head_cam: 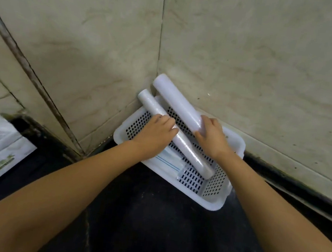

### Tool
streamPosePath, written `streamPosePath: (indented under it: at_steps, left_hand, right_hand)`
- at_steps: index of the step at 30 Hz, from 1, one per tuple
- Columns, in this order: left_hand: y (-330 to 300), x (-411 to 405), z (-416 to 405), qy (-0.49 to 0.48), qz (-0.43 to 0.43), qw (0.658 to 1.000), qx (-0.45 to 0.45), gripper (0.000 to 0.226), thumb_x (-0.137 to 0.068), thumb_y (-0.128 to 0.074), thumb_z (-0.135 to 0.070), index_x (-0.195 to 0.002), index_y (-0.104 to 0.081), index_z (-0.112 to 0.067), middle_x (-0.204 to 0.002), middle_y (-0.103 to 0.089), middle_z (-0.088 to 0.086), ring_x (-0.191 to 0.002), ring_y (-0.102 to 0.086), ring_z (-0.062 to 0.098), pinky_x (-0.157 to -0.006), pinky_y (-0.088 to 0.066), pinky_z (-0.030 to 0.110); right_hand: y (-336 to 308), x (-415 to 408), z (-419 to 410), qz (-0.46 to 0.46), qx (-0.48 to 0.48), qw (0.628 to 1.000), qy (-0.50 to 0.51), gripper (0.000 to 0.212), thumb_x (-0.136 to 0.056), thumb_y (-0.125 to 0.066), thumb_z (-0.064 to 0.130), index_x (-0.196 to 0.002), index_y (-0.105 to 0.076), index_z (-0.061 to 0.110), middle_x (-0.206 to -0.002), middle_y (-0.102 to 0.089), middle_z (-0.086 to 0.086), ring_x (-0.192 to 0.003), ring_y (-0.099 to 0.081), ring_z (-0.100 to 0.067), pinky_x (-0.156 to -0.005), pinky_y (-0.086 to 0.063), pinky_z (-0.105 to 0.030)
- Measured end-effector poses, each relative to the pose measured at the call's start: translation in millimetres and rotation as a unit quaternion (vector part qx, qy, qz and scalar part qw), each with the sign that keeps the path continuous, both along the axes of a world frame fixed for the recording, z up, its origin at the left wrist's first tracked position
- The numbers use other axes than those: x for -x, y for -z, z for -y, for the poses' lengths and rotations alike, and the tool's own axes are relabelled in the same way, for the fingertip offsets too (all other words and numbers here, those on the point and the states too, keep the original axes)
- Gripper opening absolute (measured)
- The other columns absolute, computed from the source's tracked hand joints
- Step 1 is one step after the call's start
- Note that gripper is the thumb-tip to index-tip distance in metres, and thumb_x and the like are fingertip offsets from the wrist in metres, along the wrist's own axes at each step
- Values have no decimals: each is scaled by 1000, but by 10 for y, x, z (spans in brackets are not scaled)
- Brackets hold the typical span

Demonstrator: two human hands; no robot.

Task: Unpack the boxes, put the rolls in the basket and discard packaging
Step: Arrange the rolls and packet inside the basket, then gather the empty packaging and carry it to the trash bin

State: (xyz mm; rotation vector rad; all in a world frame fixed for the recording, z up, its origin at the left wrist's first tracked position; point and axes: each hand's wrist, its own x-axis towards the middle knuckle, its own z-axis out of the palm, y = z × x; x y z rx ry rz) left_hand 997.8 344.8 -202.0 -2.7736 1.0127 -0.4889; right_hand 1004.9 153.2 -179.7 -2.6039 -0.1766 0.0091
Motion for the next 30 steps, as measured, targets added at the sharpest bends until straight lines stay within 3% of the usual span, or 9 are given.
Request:
streamPosePath:
  at_steps: [2, 5, 9, 13, 15, 19, 22, 26, 30]
  left_hand:
    - [5, 6, -84, 2, -29, 999, 24, 31, -79, -57, -3, -109, -61, -9, -126, -54, 18, -120, -48, 33, -107, -31, 48]
    - [21, -5, -136, -10, -120, 992, 39, 47, -85, -48, 3, -131, -46, -9, -147, -36, 17, -138, -28, 31, -114, -16, 45]
    - [6, -1, -128, -23, -165, 985, 51, 53, -89, -41, 5, -139, -36, -10, -153, -26, 14, -142, -19, 28, -115, -13, 39]
    - [-155, 84, -38, -53, -190, 980, 13, 53, -93, -37, -4, -143, -25, -12, -157, -15, 13, -145, -6, 28, -118, -9, 47]
    - [-285, 261, 57, -60, -210, 974, 55, 53, -93, -36, -7, -144, -23, -13, -157, -12, 13, -146, -3, 28, -118, -6, 48]
    - [-499, 934, 287, 35, -212, 962, 166, 41, -91, -42, -10, -132, -47, -10, -144, -40, 15, -137, -30, 29, -114, -20, 44]
    - [-538, 1562, 418, 106, -297, 923, 219, 32, -90, -48, -10, -119, -60, -8, -120, -58, 12, -113, -50, 27, -101, -36, 39]
    - [-427, 2195, 506, 93, -399, 899, 152, 32, -93, -47, -20, -123, -57, -15, -123, -56, 5, -115, -49, 19, -101, -37, 35]
    - [-222, 2624, 574, 15, -460, 885, 78, 53, -92, -46, -42, -139, -35, -21, -139, -43, 6, -122, -44, 23, -102, -39, 41]
  right_hand:
    - [135, 8, -68, -14, -4, 1000, -11, 46, -90, -53, 16, -134, -39, 11, -129, -44, -18, -111, -45, -32, -92, -38, -36]
    - [257, 31, -132, -29, -22, 999, -6, 51, -92, -52, 18, -139, -36, 10, -133, -44, -15, -116, -47, -31, -97, -38, -34]
    - [188, 16, -78, -51, -18, 998, 17, 52, -92, -53, 27, -139, -36, 13, -138, -42, -14, -116, -48, -28, -98, -37, -34]
    - [-39, 193, 109, -19, -26, 998, 45, 53, -94, -50, 24, -142, -31, 15, -147, -34, -12, -125, -45, -29, -101, -37, -34]
    - [-143, 424, 227, -2, -25, 999, 37, 50, -94, -50, 21, -141, -34, 15, -145, -37, -13, -127, -44, -28, -101, -36, -32]
    - [-228, 1099, 488, 18, -35, 997, 63, 46, -92, -51, 19, -136, -41, 14, -138, -47, -12, -124, -47, -27, -97, -37, -32]
    - [-181, 1706, 713, -6, -40, 996, 76, 41, -90, -53, 19, -131, -48, 16, -129, -54, -9, -119, -52, -24, -91, -37, -26]
    - [-44, 2445, 1096, -132, 17, 984, 118, 43, -91, -54, 25, -133, -46, 18, -135, -48, -10, -119, -52, -24, -94, -38, -28]
    - [155, 3097, 1359, -190, 74, 954, 221, 60, -89, -56, 33, -142, -31, 18, -146, -35, -13, -130, -40, -30, -101, -40, -41]
